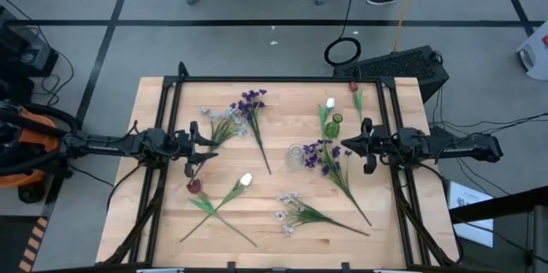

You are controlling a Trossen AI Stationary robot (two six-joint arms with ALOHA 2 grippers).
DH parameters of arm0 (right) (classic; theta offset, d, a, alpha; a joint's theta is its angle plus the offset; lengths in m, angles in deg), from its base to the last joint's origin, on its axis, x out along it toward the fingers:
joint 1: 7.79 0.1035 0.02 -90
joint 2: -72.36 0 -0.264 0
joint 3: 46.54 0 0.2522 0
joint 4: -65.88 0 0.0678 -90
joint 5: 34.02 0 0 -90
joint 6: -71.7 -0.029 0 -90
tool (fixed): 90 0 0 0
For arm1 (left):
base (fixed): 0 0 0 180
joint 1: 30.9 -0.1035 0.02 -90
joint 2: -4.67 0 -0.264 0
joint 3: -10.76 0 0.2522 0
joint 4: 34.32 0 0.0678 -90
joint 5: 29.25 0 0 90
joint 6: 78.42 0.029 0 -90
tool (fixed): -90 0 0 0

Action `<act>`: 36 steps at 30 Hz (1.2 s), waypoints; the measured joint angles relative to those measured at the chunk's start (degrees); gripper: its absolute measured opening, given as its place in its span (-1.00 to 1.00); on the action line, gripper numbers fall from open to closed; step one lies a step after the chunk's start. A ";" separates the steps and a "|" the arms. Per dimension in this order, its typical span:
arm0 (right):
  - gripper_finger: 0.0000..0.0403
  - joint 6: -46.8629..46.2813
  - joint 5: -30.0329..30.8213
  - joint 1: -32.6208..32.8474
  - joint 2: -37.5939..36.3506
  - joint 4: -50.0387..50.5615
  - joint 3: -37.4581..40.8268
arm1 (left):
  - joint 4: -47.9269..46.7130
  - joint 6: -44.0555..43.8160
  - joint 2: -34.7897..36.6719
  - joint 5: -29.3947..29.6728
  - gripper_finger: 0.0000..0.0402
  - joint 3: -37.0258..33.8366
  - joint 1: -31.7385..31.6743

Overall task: Sort flowers into vase by color
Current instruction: Put the right purple flowers into the transparent vase

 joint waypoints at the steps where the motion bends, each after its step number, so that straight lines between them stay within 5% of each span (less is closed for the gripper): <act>1: -1.00 0.38 0.90 0.02 0.64 -0.03 -0.94 | 0.00 0.00 0.01 0.00 -0.17 0.00 0.02; 5: -1.00 4.42 3.11 0.09 5.74 3.22 -7.45 | 0.01 0.00 0.01 0.01 -0.17 0.00 0.02; 10: -1.00 5.42 10.06 0.11 18.45 20.18 -21.20 | 0.01 0.00 0.01 0.00 -0.17 0.00 0.02; 16: -1.00 -8.27 17.63 0.11 36.71 35.90 -38.19 | 0.01 0.00 0.01 0.02 -0.17 0.00 0.00; 27: -1.00 -25.24 14.14 0.11 66.91 65.53 -66.27 | 0.01 0.00 0.01 0.02 -0.17 0.01 0.01; 31: -1.00 -30.75 8.46 0.87 71.72 75.48 -71.16 | 0.01 0.00 0.01 0.02 -0.17 0.02 0.02; 36: -0.91 -35.63 6.49 3.89 71.71 76.49 -68.93 | 0.01 0.00 0.01 0.02 -0.17 0.00 0.00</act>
